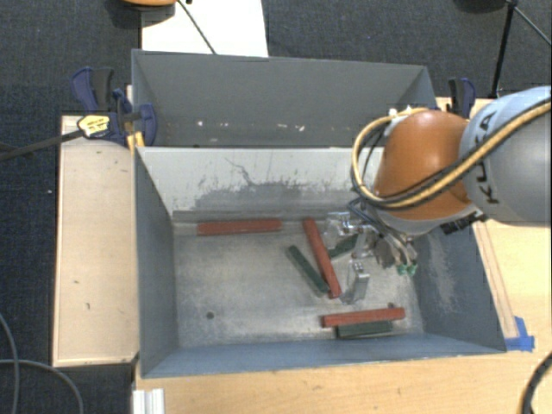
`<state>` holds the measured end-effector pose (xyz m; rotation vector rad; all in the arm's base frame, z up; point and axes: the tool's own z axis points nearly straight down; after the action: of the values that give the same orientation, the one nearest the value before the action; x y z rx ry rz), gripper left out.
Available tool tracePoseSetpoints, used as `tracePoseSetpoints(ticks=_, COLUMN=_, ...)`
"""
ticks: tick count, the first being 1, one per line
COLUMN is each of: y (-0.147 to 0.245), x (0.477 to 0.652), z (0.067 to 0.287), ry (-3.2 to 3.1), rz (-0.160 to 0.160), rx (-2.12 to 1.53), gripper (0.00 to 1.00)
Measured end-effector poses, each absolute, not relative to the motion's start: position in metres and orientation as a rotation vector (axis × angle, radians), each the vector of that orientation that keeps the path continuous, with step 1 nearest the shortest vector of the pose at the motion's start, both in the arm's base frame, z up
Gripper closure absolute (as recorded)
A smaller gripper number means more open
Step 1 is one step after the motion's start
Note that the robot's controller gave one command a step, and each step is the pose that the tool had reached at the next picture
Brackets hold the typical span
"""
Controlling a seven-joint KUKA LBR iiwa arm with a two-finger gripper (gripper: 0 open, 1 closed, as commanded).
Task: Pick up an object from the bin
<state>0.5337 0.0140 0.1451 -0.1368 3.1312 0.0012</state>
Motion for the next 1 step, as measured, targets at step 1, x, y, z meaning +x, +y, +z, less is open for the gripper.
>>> tracePoseSetpoints(ticks=1, y=0.0120, x=0.5615, z=0.0979, ry=3.134, rz=0.001, rx=-0.091, gripper=0.00)
